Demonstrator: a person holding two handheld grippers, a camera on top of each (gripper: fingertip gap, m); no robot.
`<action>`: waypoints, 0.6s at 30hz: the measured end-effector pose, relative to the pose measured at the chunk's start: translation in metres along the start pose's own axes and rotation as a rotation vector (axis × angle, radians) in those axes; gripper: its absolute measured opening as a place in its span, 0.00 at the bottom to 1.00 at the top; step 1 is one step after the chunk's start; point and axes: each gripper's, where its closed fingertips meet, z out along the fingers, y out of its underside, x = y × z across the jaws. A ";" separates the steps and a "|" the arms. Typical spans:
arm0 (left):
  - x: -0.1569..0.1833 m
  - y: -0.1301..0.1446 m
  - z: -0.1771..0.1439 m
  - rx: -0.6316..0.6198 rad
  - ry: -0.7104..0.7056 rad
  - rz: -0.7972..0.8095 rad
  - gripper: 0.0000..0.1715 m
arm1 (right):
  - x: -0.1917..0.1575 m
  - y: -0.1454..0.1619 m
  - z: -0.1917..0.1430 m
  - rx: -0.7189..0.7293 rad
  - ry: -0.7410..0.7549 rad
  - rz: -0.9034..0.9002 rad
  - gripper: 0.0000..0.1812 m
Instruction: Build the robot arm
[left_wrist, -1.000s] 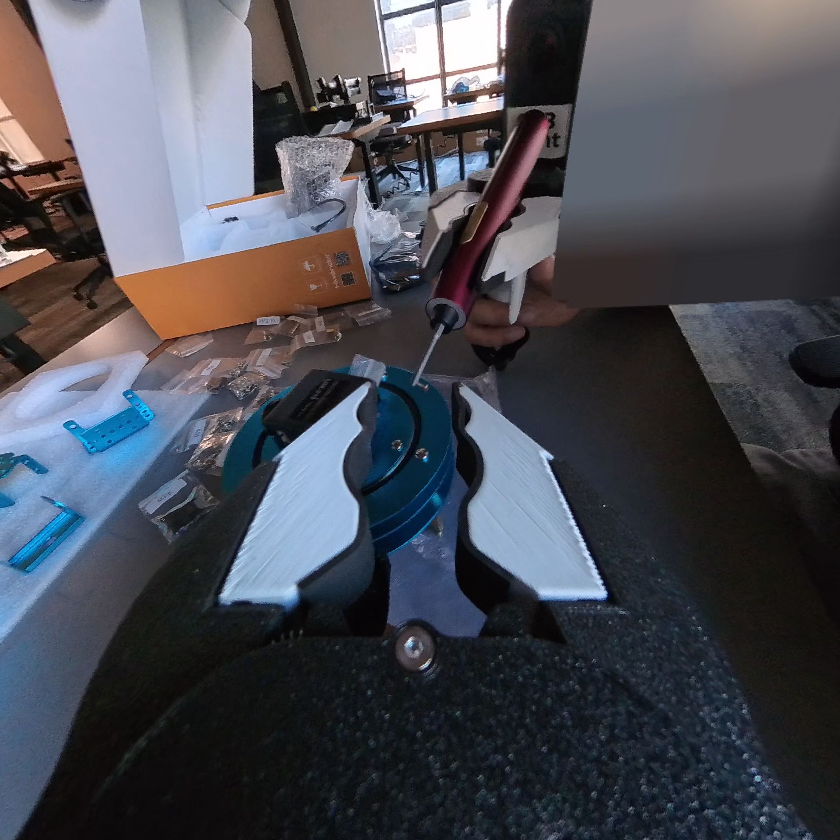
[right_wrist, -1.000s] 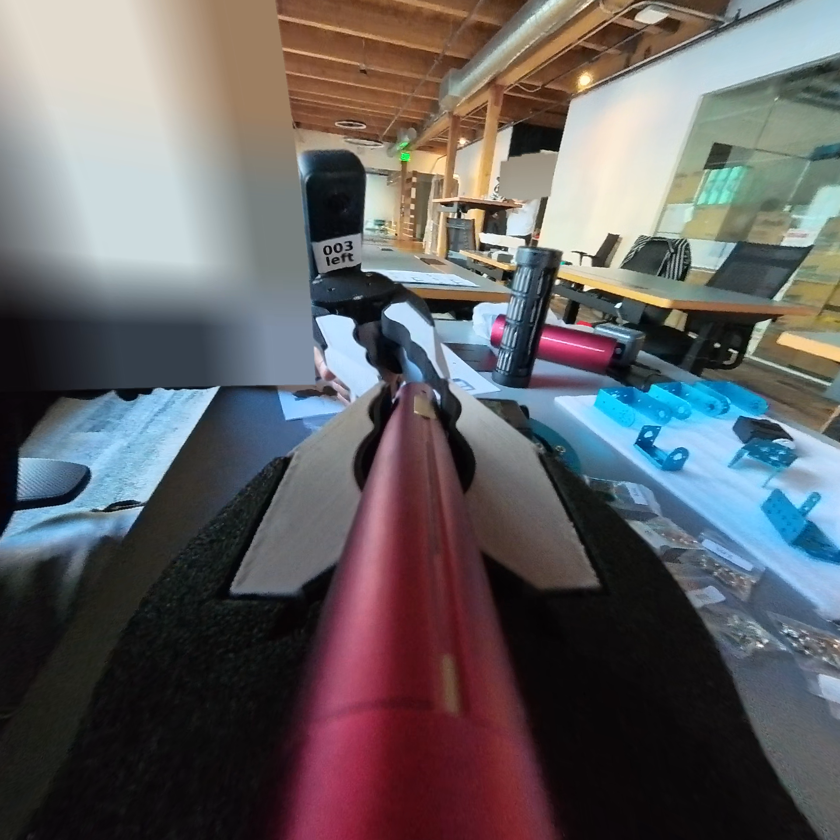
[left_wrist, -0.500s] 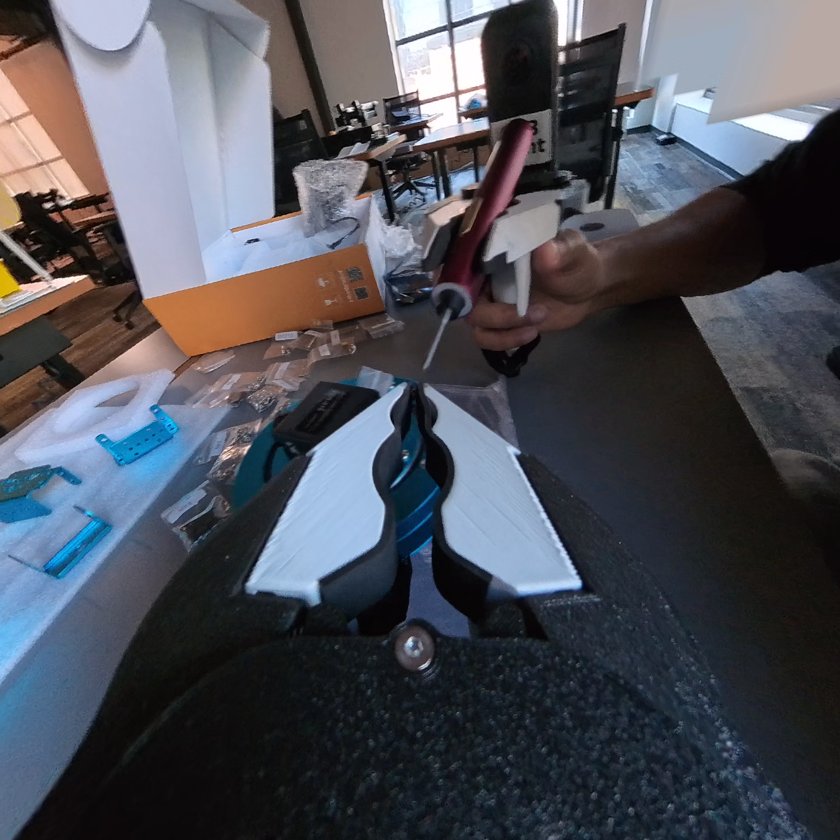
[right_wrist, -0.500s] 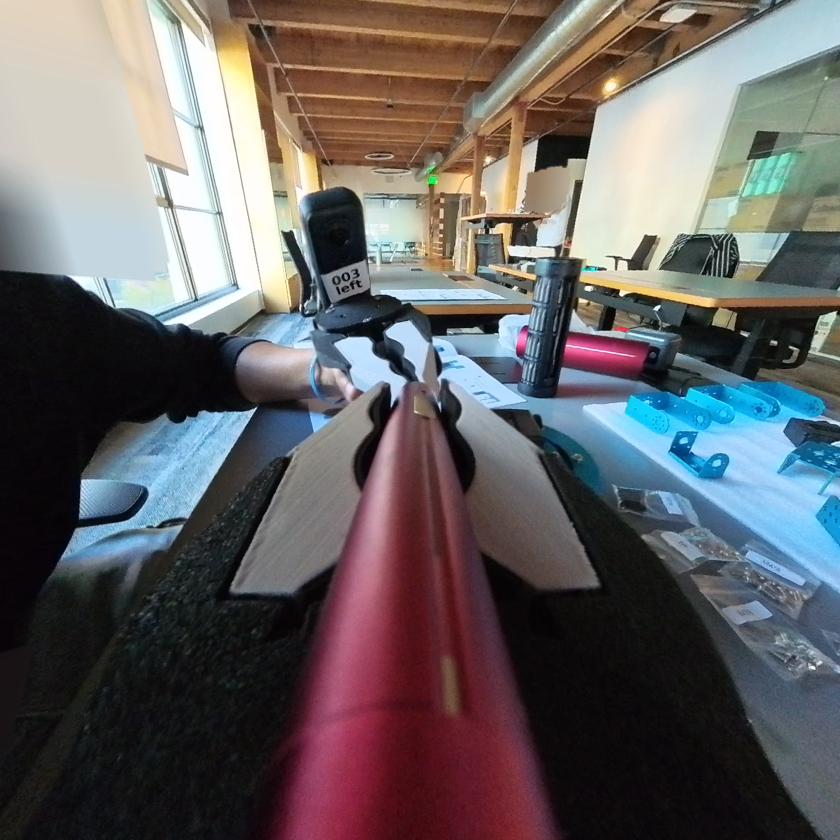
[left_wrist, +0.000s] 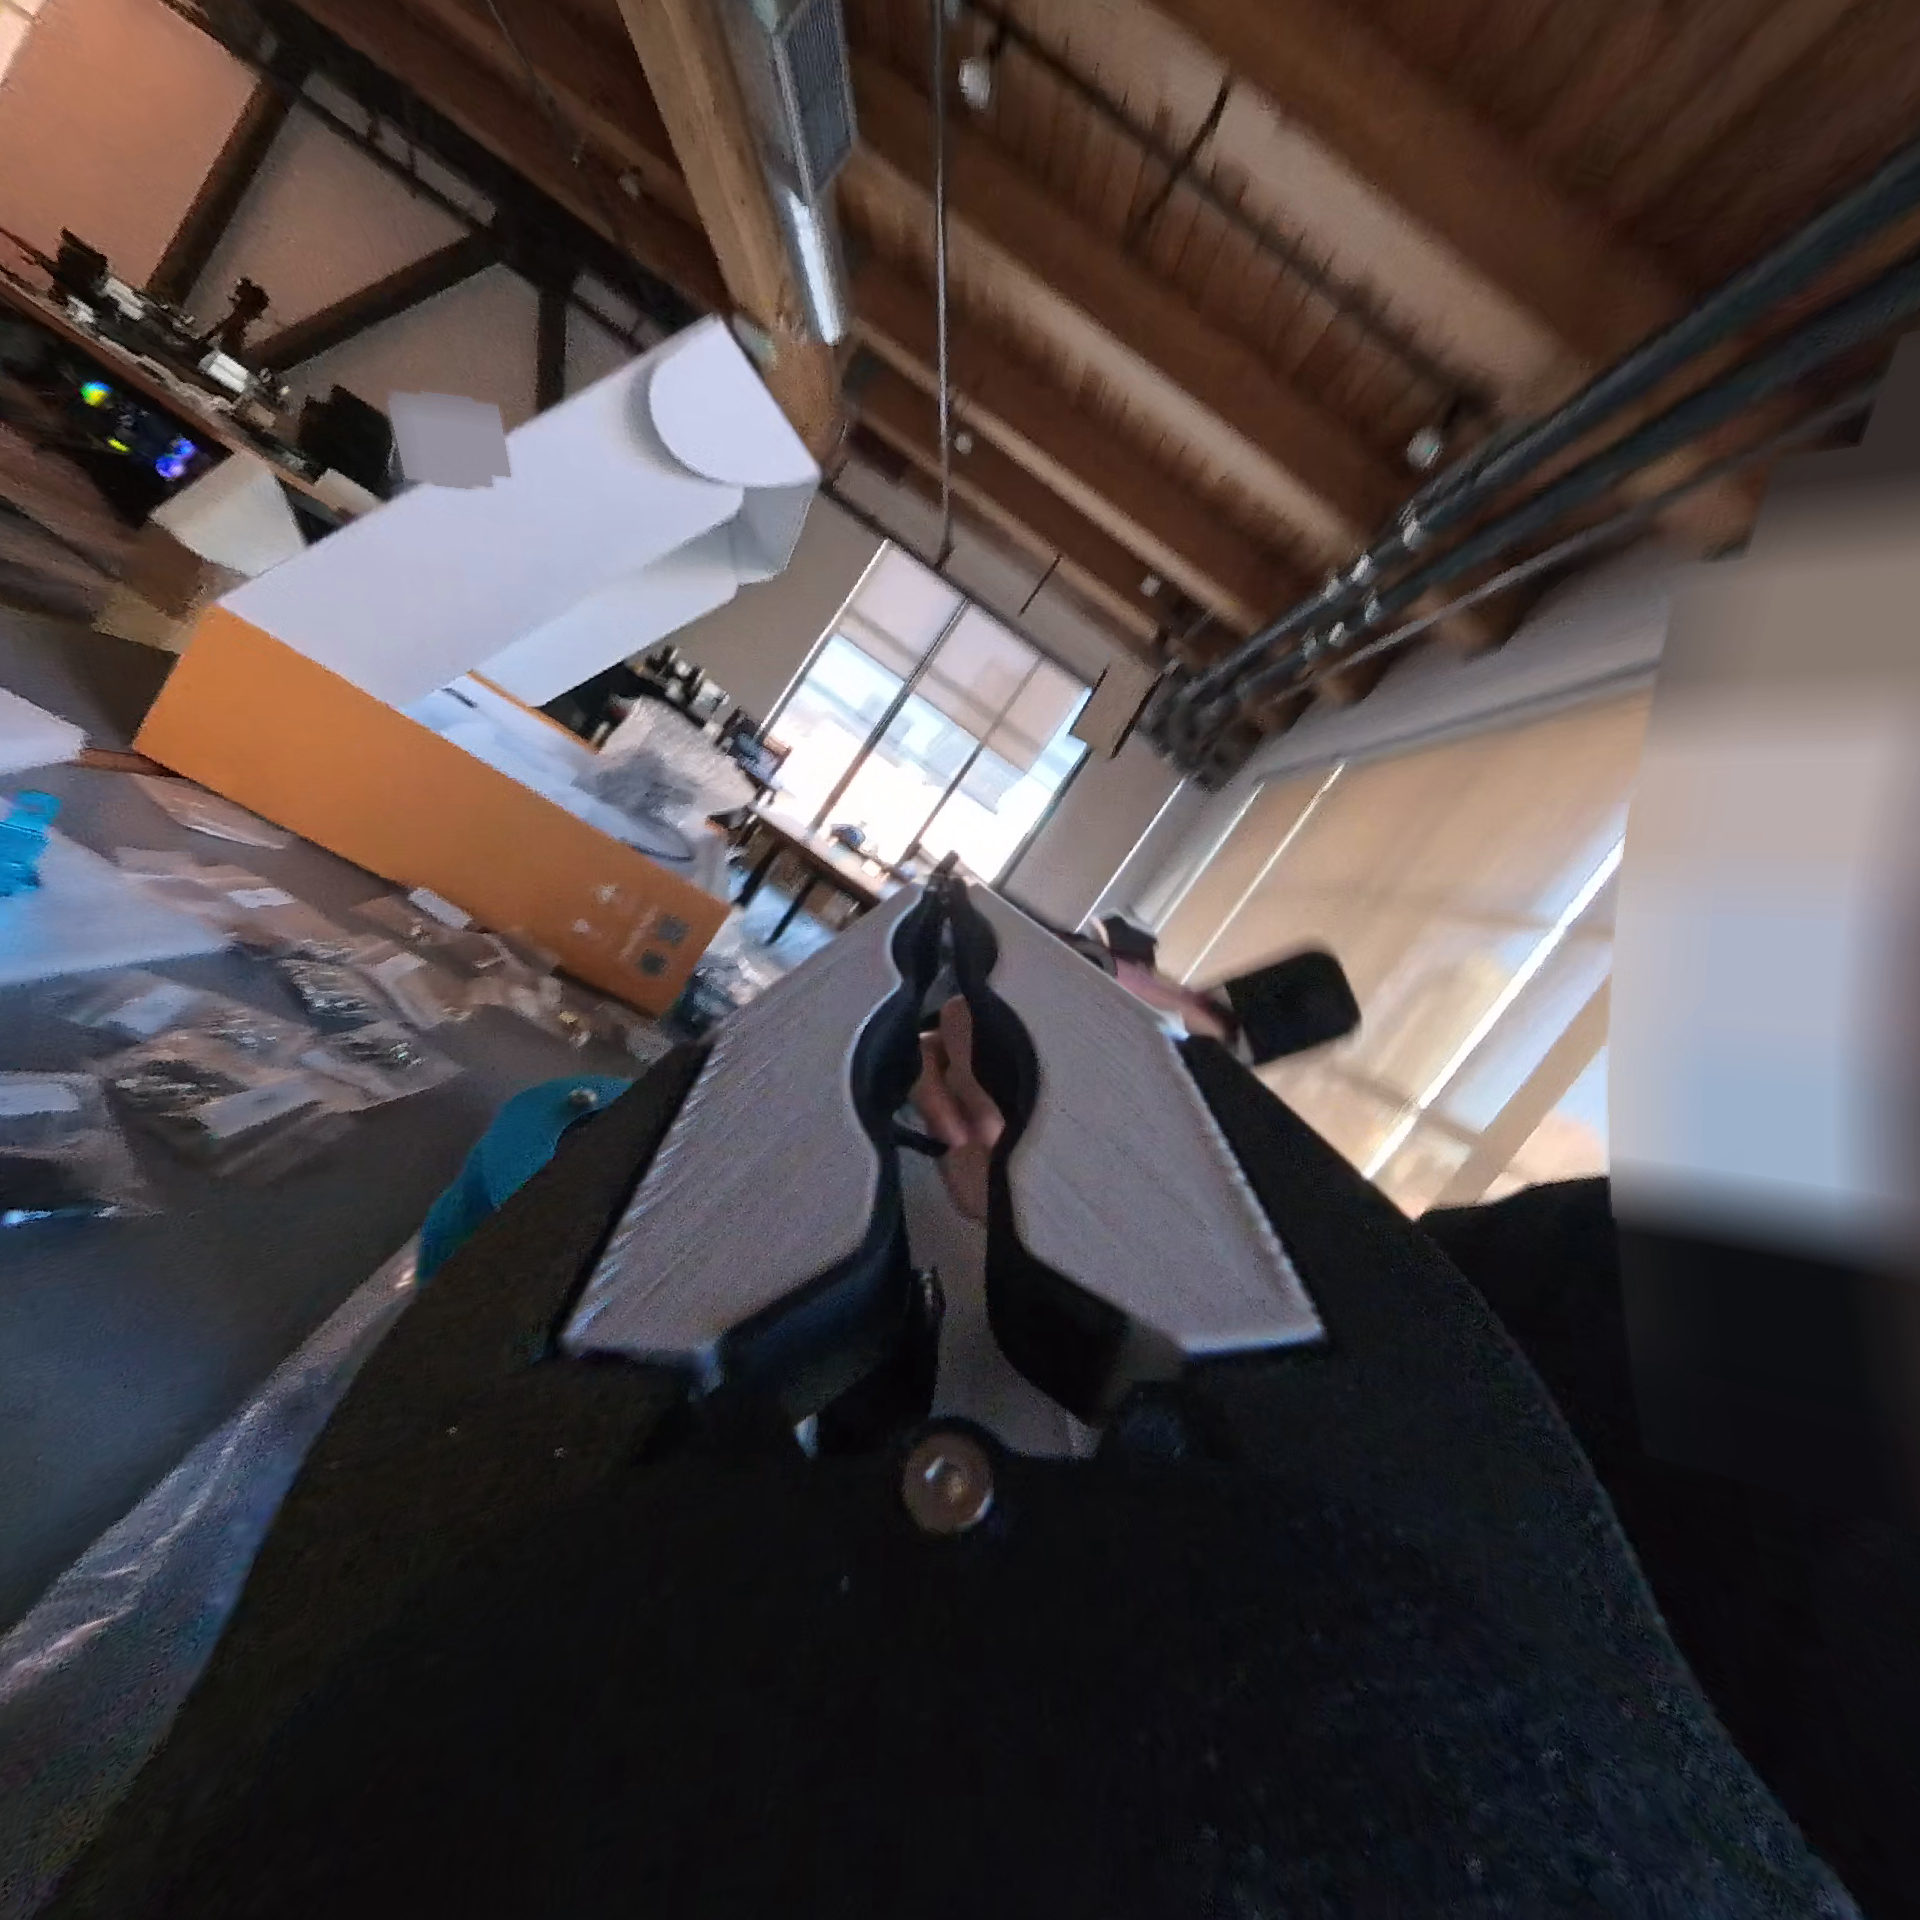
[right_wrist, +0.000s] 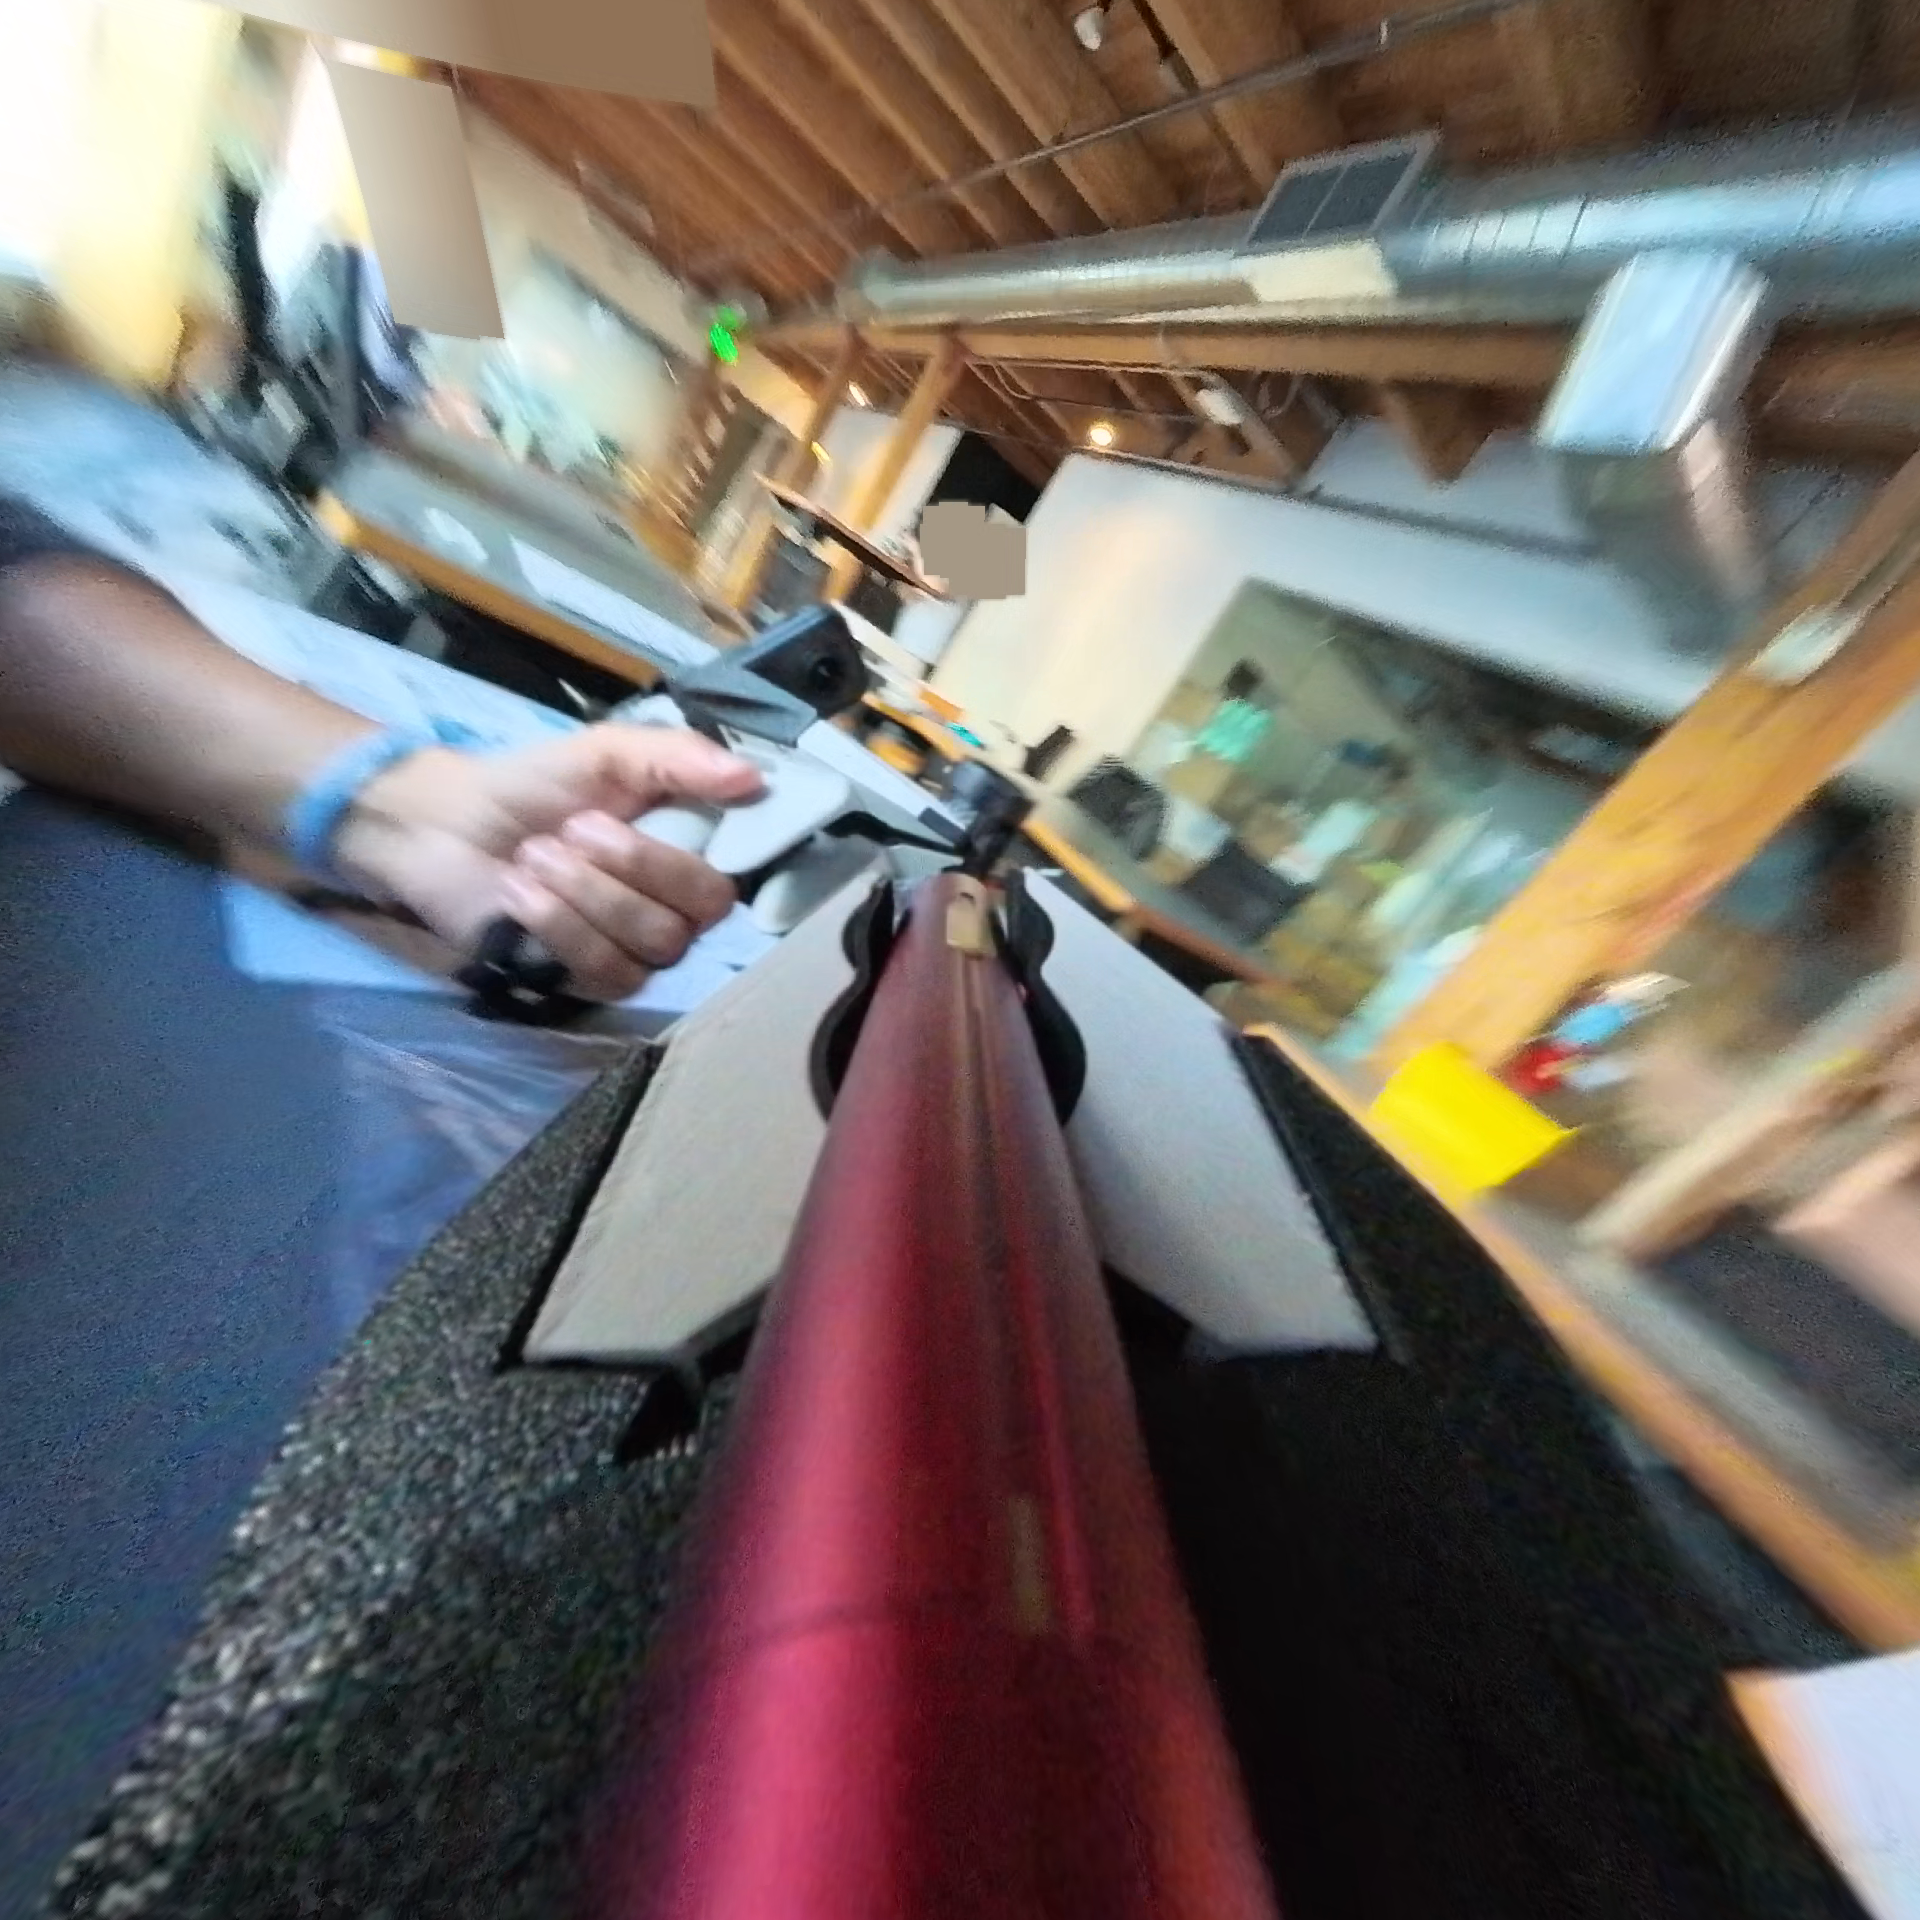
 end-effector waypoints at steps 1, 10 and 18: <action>0.000 -0.006 -0.002 0.037 0.016 -0.044 0.00 | -0.004 -0.007 0.009 -0.013 0.029 -0.148 0.13; 0.013 -0.014 -0.009 0.083 0.156 -0.211 0.00 | -0.028 -0.008 0.047 -0.070 0.122 -0.415 0.12; -0.022 0.023 -0.006 -0.238 -0.225 0.463 0.01 | -0.026 0.040 -0.025 -0.238 -0.475 0.236 0.12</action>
